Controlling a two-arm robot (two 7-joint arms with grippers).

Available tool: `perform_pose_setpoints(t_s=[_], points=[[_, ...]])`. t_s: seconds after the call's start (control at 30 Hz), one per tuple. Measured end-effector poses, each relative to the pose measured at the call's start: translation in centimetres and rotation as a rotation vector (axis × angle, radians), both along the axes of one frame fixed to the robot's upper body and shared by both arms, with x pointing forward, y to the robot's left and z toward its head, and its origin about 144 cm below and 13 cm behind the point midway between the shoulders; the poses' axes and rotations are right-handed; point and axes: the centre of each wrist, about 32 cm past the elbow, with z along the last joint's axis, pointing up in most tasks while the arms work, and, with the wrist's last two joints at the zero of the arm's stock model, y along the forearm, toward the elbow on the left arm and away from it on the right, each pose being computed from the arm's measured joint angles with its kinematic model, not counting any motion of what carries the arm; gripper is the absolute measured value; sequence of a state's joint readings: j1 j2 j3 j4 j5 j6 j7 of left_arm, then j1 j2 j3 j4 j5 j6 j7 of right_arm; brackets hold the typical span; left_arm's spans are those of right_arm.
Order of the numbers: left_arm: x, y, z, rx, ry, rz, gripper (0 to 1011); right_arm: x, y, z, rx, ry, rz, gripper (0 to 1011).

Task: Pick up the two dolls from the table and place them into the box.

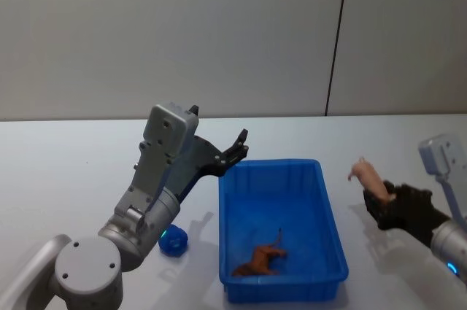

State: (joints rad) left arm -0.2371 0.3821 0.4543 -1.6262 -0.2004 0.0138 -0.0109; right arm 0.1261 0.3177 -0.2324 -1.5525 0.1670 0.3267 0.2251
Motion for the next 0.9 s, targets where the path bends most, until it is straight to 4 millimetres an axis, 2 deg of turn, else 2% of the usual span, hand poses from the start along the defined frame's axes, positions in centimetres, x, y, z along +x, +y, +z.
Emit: perform_pose_setpoints(t_s=[0.43,0.63,0.77,0.9], points=[[0.0,0.0,0.0,0.000,0.000,0.000,1000,0.5,1.7,2.8,0.031,-0.121,0.134,369],[0.0,0.0,0.0,0.000,0.000,0.000,1000,0.7,3.2,3.6,0.046,-0.139,0.228,372],[0.0,0.0,0.0,0.000,0.000,0.000,1000,0.9,4.2,3.7,0.051,-0.138,0.283,450],[0.0,0.0,0.0,0.000,0.000,0.000,1000,1.0,5.1,3.6,0.054,-0.132,0.327,591]])
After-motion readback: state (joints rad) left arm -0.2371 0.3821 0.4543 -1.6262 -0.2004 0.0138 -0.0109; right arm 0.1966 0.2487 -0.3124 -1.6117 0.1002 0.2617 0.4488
